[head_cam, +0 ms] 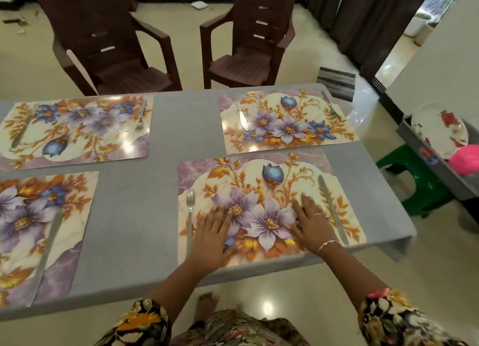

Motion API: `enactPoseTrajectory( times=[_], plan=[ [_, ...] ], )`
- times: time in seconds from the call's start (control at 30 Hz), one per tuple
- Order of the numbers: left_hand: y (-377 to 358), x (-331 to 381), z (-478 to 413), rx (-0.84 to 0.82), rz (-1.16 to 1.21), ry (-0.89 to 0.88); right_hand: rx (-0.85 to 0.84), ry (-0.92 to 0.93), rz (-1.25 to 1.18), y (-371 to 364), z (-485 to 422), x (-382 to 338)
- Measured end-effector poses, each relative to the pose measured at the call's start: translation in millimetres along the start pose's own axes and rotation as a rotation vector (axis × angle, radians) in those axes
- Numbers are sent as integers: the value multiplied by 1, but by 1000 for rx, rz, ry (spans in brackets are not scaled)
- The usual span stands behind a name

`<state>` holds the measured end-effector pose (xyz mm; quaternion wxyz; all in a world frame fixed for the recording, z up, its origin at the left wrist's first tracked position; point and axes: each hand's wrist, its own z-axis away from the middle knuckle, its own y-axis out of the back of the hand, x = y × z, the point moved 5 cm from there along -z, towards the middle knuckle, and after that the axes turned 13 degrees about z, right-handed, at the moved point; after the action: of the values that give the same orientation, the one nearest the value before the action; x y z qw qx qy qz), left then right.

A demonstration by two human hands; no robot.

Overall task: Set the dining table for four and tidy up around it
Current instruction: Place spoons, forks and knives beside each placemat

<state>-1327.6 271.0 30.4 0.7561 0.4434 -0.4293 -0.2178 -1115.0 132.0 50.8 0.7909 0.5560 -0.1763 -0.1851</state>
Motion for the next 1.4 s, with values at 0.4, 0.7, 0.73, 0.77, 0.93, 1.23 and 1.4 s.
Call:
enactPoseTrajectory(
  times=[0.4, 0.7, 0.73, 0.77, 0.93, 1.23, 1.4],
  plan=[
    [1, 1, 1, 39, -18, -10, 49, 30, 36, -5, 2, 6],
    [12, 25, -12, 131, 143, 87, 68, 71, -66, 0, 13, 15],
    [15, 32, -17, 156, 178, 121, 151, 63, -106, 5, 21, 21],
    [18, 42, -22, 186, 224, 144, 252, 56, -143, 10, 29, 28],
    [12, 124, -58, 189, 317, 28, 444, -48, -171, 6, 74, 80],
    [-31, 265, -144, 86, 438, -218, 459, -329, -113, -15, 111, 216],
    [-52, 333, -210, 180, 557, -268, 439, -326, -72, -17, 104, 307]
  ],
)
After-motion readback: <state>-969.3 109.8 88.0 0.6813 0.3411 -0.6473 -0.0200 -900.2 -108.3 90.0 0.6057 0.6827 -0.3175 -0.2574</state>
